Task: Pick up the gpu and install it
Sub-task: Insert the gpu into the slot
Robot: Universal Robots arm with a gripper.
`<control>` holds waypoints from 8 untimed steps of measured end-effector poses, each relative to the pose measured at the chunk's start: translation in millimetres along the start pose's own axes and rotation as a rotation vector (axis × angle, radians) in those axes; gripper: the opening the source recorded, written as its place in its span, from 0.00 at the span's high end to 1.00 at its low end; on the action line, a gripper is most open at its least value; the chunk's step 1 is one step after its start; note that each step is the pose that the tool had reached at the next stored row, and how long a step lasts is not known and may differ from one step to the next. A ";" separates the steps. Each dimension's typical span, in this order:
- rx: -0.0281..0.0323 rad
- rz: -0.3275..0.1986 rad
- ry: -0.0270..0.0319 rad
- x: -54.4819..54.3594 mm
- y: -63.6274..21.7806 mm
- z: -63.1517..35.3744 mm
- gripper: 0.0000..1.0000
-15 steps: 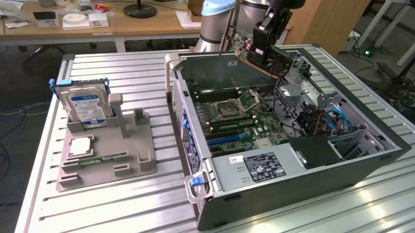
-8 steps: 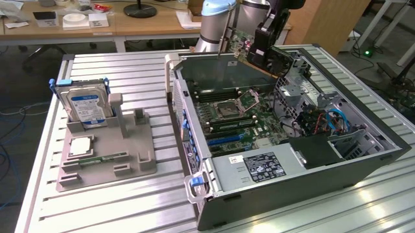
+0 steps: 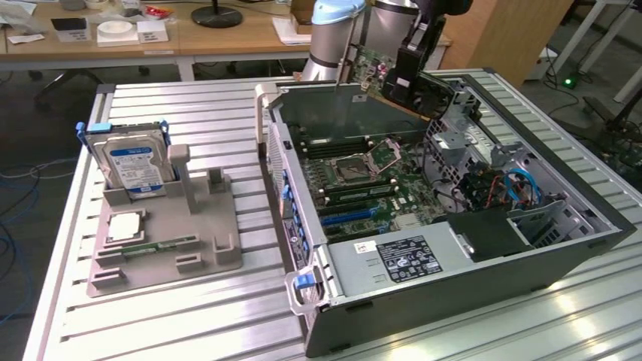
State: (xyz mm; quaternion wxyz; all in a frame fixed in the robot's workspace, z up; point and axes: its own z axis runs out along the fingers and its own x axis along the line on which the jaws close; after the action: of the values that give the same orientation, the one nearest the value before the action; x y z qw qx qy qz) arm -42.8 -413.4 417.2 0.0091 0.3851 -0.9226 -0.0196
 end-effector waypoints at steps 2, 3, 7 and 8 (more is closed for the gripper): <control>0.0001 -0.019 0.0008 0.0 0.0 0.2 0.72; 0.0001 -0.029 0.0013 0.0 0.0 0.2 0.72; 0.0001 -0.065 0.0028 0.0 0.0 0.5 0.72; 0.0001 -0.075 0.0034 0.0 0.0 0.6 0.72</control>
State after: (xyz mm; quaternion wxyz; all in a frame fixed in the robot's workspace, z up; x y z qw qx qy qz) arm -42.8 -413.4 416.6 0.0099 0.4196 -0.9075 -0.0192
